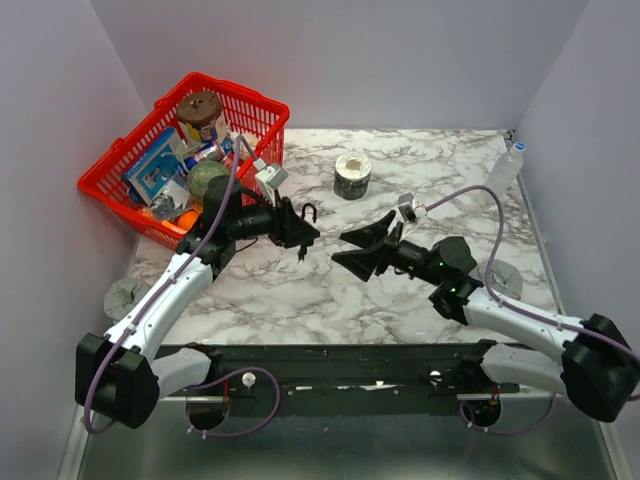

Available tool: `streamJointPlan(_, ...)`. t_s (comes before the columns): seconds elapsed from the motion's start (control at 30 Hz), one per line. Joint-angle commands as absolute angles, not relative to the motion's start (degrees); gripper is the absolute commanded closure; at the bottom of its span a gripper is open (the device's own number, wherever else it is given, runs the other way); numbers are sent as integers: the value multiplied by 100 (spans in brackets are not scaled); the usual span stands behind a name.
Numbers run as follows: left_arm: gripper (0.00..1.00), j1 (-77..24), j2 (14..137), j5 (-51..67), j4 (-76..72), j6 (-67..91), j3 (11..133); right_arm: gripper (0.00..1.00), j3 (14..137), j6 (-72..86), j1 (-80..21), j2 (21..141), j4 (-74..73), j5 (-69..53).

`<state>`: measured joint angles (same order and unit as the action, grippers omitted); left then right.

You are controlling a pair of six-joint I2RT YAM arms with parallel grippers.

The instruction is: Unlock with the key

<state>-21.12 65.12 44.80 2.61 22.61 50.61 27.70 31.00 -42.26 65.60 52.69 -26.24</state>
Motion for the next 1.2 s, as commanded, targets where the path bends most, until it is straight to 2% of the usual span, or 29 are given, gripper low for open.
streamJointPlan(0.0, 100, -2153, 6214, 5272, 193, 1776, 4922, 21, 3154, 2251, -4201, 5968, 3239, -2312)
streamJointPlan(0.1, 100, -2206, 6091, 5807, 185, 1644, 4791, 23, 3506, 1855, -4201, 5783, 2622, -2136)
streamJointPlan(0.17, 100, -2224, 6082, 6055, 167, 1687, 4738, 31, 3761, 1714, -4210, 5757, 2409, -2153)
streamJointPlan(0.27, 100, -2259, 6108, 6293, 27, 1880, 4562, 35, 3919, 1801, -4254, 5818, 2250, -2171)
streamJointPlan(0.73, 100, -2320, 6170, 6539, -299, 2048, 4535, 37, 4306, 2136, -4394, 6539, 2672, -2522)
streamJointPlan(1.17, 100, -2347, 6126, 6565, -281, 2039, 4535, 37, 4447, 2145, -4403, 6732, 2681, -2427)
